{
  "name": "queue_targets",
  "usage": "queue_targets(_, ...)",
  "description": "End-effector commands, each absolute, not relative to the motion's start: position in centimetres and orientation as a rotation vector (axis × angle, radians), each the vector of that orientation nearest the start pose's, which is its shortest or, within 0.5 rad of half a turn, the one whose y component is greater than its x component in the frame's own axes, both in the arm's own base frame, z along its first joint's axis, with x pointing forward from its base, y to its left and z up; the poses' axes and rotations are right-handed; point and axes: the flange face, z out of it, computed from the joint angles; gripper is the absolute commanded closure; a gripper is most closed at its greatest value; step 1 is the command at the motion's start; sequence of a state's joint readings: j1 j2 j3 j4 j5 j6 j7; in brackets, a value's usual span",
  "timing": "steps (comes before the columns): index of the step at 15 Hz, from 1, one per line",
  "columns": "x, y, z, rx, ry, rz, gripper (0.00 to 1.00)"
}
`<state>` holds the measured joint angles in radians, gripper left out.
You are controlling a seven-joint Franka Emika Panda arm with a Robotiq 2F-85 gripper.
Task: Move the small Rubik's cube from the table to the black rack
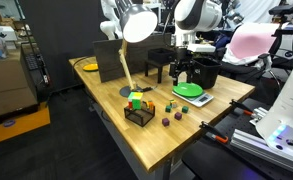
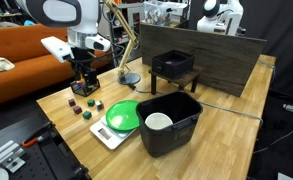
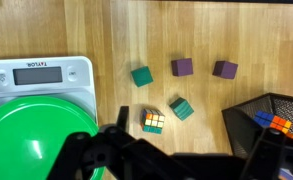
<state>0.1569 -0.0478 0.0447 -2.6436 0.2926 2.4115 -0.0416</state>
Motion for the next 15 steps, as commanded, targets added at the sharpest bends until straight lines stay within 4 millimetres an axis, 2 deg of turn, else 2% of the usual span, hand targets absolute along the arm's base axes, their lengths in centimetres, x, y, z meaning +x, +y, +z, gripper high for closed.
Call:
queue_targets(1,39.6,8.2,24.7,-2.971,-0.010,0.289,0.00)
queue_targets(7,40.0,8.3,24.6,-2.946,-0.029,0.284,0.00)
queue_targets(10,40.8,8.6,22.9,-2.908,-0.107,0.291,0.00)
queue_targets(15,42.5,7.9,19.0,-2.870,-0.188,0.373,0.00)
